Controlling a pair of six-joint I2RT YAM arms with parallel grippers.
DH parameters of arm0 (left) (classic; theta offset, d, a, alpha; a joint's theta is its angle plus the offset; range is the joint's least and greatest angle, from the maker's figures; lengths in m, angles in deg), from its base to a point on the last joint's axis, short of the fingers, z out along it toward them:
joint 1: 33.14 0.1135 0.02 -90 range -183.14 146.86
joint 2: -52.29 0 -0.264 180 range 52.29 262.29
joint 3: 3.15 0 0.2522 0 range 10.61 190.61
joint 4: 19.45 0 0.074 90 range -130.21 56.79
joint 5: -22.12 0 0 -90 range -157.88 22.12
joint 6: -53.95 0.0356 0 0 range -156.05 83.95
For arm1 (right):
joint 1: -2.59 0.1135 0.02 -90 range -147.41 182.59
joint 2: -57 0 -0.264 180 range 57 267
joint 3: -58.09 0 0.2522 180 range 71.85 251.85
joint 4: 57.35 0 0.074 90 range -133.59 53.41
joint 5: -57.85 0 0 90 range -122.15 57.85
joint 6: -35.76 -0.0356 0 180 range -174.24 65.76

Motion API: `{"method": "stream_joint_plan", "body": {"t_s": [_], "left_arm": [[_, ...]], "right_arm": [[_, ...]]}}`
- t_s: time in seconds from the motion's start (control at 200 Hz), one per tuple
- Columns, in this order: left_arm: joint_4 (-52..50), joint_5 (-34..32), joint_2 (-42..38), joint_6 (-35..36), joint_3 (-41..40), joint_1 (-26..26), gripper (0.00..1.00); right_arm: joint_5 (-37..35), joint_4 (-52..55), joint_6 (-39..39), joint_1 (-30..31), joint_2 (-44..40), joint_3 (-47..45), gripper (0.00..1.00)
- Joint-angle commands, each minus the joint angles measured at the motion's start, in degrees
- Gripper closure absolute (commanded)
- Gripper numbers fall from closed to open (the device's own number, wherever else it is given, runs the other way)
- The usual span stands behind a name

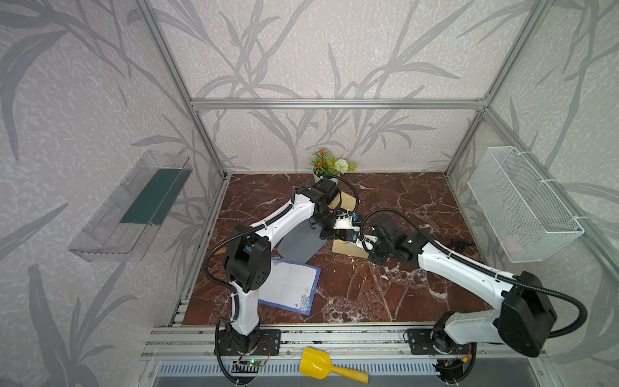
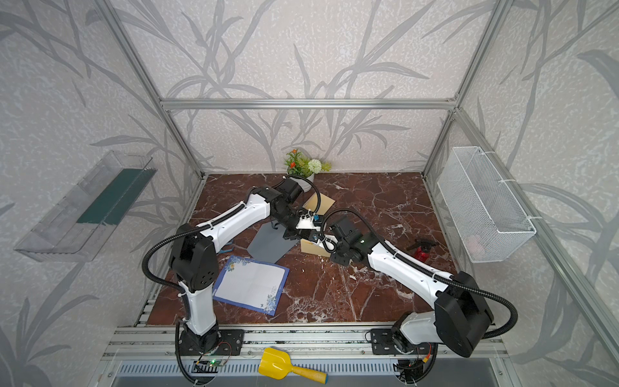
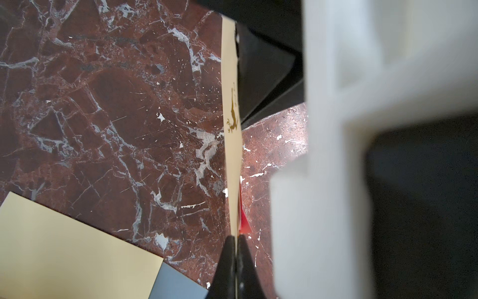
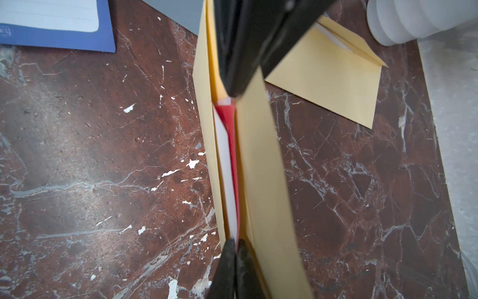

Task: Fold the letter paper in half and place it into the envelope
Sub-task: Place the letter paper in the envelope.

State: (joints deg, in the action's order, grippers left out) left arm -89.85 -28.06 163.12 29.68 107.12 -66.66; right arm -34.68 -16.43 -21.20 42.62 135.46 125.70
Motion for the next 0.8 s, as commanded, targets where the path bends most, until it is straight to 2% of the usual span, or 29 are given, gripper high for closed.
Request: {"method": "stream_joint_plan", "body": {"t_s": [0.0,0.195,0.335,0.395,0.69,0.795], "left_arm": [[-2.32,2.18,0.71,0.53,1.64,-0.27,1.0],[-2.42,2.05,0.97,0.62,1.77,-0.25,1.0],[-2.64,2.02,1.28,0.58,2.01,-0.24,1.0],[-2.65,2.02,1.25,0.67,2.02,-0.28,1.0],[-2.91,1.96,1.33,0.62,2.25,-0.23,1.0],[-3.01,2.08,1.46,0.48,2.33,-0.19,1.0]], "right_arm": [[-1.07,-0.83,-1.72,0.31,1.58,1.3,0.93],[-1.57,-1.84,-3.19,0.31,2.32,0.95,0.89],[-0.66,-2.06,-4.6,0.31,0.51,0.77,0.78],[0.13,-2.37,-4.95,0.32,-0.58,0.47,0.77],[0.29,-3.78,-6.9,0.42,0.35,0.55,0.91],[0.24,-4.33,-7.55,0.53,1.12,0.39,0.91]]}}
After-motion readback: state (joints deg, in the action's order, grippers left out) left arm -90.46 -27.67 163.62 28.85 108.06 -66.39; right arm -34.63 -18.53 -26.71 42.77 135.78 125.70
